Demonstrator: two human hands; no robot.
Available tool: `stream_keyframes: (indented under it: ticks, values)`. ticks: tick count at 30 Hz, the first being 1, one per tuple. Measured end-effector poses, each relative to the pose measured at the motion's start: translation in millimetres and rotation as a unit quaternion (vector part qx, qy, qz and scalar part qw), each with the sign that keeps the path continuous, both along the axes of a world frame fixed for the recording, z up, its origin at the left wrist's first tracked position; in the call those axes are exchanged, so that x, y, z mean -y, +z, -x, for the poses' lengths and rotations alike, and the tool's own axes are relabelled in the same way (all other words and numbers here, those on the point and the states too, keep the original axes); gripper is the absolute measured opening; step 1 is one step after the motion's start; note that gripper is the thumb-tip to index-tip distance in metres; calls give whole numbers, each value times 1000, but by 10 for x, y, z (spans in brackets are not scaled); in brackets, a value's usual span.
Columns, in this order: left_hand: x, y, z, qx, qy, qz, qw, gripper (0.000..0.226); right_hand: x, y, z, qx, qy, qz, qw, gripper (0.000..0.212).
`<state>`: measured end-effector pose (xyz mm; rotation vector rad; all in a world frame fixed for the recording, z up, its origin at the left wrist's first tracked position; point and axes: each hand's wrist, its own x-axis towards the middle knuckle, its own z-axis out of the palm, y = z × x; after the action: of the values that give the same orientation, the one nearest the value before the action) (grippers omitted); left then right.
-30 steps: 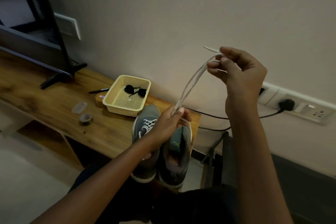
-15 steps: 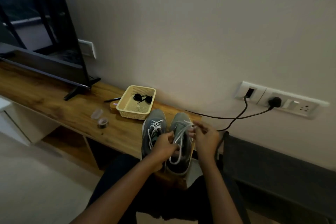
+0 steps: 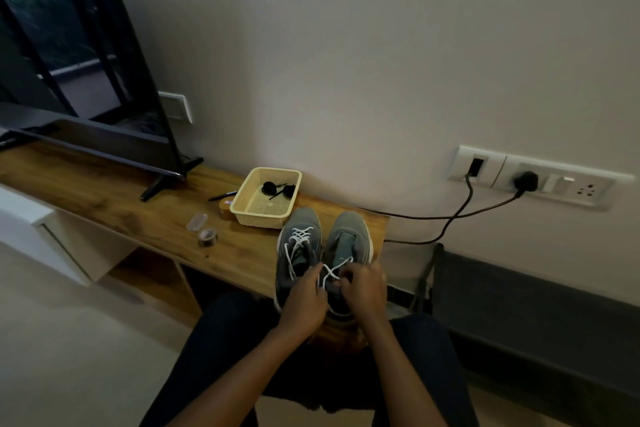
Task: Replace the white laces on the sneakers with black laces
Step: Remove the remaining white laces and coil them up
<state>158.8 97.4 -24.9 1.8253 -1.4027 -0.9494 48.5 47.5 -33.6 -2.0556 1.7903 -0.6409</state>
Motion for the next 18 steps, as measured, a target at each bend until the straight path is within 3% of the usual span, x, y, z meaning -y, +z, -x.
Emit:
stream_keyframes:
  ticks: [5, 9, 12, 15, 18]
  values:
    - [120, -24, 104, 58, -66, -49, 995, 63, 20, -15, 76, -53, 34, -59, 996, 27]
    - [214, 4, 174, 97, -35, -59, 993, 60, 70, -85, 144, 115, -9, -94, 989, 28]
    - [263, 72, 164, 164, -19, -87, 983, 51, 94, -98, 243, 254, -85, -112, 957, 22]
    - [269, 79, 109, 195, -27, -111, 974, 37, 31, -102, 311, 270, -89, -226, 932, 5]
    - [251, 56, 75, 173, -16, -119, 978, 34, -21, -146, 320, 278, -77, -268, 919, 13]
